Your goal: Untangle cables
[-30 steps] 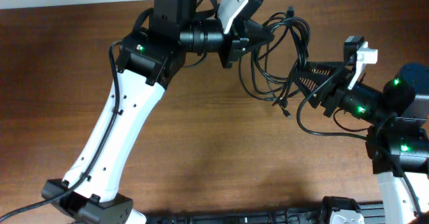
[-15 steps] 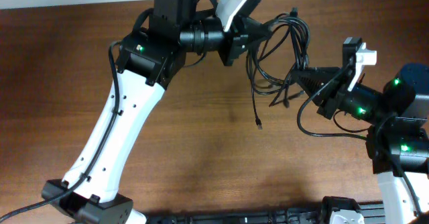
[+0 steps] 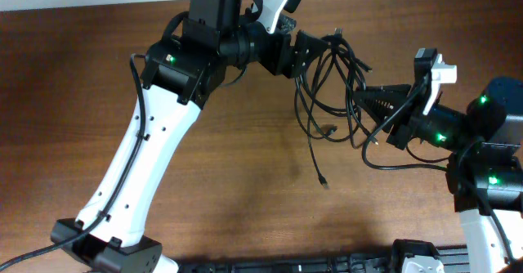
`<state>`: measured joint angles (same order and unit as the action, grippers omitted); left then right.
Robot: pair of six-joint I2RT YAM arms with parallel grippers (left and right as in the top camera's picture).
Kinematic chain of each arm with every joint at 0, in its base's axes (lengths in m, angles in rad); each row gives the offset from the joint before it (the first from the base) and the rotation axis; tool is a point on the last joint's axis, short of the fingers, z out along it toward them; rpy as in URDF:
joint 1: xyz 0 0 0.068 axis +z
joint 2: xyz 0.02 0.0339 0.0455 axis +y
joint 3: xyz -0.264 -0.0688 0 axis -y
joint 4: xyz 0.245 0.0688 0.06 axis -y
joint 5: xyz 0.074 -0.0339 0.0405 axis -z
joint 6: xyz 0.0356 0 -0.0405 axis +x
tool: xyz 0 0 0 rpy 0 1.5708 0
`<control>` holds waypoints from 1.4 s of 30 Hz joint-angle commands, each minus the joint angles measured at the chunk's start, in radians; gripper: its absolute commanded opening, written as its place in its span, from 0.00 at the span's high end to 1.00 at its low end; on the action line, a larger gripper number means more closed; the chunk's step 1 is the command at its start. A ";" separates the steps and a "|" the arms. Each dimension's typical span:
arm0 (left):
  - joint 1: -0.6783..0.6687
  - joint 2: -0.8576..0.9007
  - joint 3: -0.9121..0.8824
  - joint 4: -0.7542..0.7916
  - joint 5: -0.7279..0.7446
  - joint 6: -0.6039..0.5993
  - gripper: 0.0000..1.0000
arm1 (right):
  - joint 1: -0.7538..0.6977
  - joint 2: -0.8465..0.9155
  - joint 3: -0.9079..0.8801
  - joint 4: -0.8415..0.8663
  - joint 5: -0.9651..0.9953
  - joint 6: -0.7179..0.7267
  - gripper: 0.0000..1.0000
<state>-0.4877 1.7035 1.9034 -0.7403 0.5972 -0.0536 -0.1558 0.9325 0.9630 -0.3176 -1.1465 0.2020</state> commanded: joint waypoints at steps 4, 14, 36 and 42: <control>0.005 -0.036 0.010 -0.020 0.142 0.254 0.28 | -0.002 -0.010 0.004 -0.007 -0.037 -0.080 0.96; 0.005 -0.038 0.010 -0.451 0.186 1.016 0.23 | -0.002 -0.010 0.004 -0.008 -0.211 -0.330 0.96; 0.018 -0.038 0.010 -0.381 0.023 1.012 0.09 | -0.002 -0.010 0.004 -0.040 -0.291 -0.344 0.96; 0.018 -0.038 0.010 -0.376 0.024 1.013 0.09 | -0.002 -0.010 0.004 -0.037 -0.291 -0.344 0.96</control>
<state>-0.4751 1.6924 1.9076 -1.1175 0.6231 0.9508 -0.1558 0.9325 0.9627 -0.3607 -1.4055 -0.1314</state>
